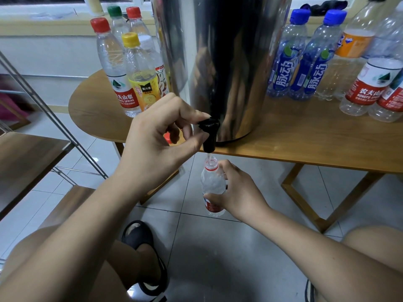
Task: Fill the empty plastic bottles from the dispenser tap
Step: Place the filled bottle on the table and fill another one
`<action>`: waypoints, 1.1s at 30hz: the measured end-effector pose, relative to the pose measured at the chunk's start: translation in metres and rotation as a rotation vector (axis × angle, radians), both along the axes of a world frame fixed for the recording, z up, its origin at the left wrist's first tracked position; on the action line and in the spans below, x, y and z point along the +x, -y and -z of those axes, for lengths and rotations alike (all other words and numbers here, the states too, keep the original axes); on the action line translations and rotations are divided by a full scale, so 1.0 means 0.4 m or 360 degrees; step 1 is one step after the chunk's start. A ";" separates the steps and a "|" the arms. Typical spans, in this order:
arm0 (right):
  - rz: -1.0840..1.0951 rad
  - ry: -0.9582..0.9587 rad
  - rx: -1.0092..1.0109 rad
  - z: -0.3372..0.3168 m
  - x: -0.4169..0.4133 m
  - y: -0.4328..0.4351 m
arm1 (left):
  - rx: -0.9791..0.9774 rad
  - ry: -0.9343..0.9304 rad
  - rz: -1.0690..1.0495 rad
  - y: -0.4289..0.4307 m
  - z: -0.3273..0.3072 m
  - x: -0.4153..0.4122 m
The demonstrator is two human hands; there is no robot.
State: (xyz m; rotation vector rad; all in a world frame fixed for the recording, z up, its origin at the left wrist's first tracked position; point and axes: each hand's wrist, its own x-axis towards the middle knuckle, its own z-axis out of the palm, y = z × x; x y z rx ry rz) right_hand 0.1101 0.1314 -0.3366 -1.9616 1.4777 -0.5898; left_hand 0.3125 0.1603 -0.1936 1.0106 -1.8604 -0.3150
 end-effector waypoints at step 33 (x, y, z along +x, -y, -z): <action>-0.0005 -0.0057 0.0019 -0.020 0.006 -0.008 | 0.0002 0.0007 0.0004 -0.002 -0.002 -0.001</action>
